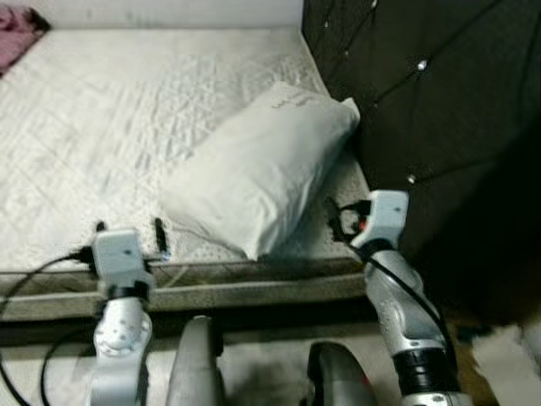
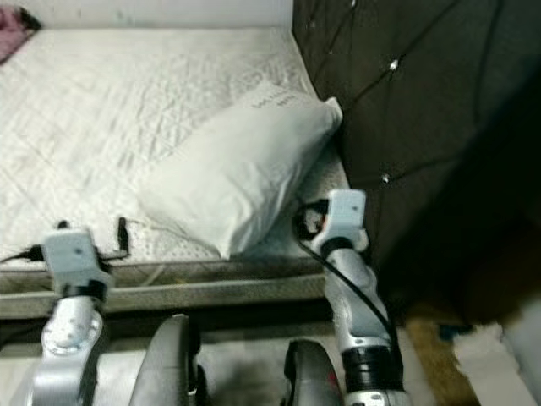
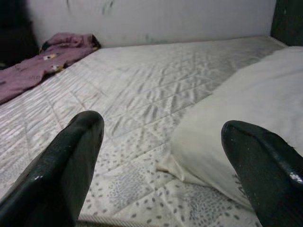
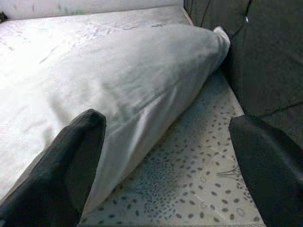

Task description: Clean up the room

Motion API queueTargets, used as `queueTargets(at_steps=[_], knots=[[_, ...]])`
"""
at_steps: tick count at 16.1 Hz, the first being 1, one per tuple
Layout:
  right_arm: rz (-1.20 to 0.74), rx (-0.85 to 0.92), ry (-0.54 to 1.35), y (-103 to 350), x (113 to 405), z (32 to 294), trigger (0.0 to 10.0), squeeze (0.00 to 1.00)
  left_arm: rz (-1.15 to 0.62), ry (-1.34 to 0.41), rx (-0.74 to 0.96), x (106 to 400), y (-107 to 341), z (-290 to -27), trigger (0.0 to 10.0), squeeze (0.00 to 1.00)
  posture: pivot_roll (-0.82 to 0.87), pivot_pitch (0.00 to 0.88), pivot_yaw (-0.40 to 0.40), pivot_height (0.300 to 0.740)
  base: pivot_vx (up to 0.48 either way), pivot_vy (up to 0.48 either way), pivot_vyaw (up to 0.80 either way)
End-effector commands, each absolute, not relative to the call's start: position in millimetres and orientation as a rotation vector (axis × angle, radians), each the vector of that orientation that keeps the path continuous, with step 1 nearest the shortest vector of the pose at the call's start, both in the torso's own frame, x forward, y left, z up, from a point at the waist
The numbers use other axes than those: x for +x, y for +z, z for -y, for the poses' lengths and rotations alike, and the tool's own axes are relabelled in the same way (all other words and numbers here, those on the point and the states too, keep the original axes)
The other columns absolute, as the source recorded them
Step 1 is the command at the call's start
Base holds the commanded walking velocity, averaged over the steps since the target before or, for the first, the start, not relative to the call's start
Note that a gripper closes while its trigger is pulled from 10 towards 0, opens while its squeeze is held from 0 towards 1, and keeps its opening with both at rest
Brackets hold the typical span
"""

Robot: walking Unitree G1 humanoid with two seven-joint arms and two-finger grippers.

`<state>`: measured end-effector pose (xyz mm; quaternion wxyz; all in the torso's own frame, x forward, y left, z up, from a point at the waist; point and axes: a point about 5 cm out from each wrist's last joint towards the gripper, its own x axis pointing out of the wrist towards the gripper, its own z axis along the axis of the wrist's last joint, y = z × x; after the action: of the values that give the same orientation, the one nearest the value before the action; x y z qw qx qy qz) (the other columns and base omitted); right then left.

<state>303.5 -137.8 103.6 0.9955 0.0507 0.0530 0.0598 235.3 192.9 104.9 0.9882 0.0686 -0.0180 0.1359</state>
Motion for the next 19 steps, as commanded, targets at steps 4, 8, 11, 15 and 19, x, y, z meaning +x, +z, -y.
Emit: queueTargets(at_steps=[4,8,11,15,19], knots=[[-0.064,0.093,0.197,113,305,132,10.0,0.00,0.094,0.210,0.093,236,120,-183,10.0,0.00,-0.05,0.119,-0.046,0.626,0.072,0.000,0.00],[-0.073,0.088,0.219,110,301,128,10.0,0.00,0.086,0.211,0.082,236,119,-183,10.0,0.00,-0.04,0.121,-0.052,0.626,0.365,0.000,0.60],[-0.067,0.102,0.224,111,304,127,10.0,0.00,0.080,0.194,0.075,237,118,-181,10.0,0.00,-0.04,0.107,-0.053,0.626,0.366,0.000,0.00],[-0.051,0.116,0.217,113,307,126,10.0,0.00,0.071,0.187,0.070,242,118,-179,10.0,0.00,-0.04,0.109,-0.046,0.626,0.161,0.000,0.00],[-0.063,0.117,0.193,109,306,131,10.0,0.00,0.060,0.183,0.065,244,117,-179,10.0,0.00,-0.05,0.113,-0.039,0.626,0.000,0.000,0.00]])
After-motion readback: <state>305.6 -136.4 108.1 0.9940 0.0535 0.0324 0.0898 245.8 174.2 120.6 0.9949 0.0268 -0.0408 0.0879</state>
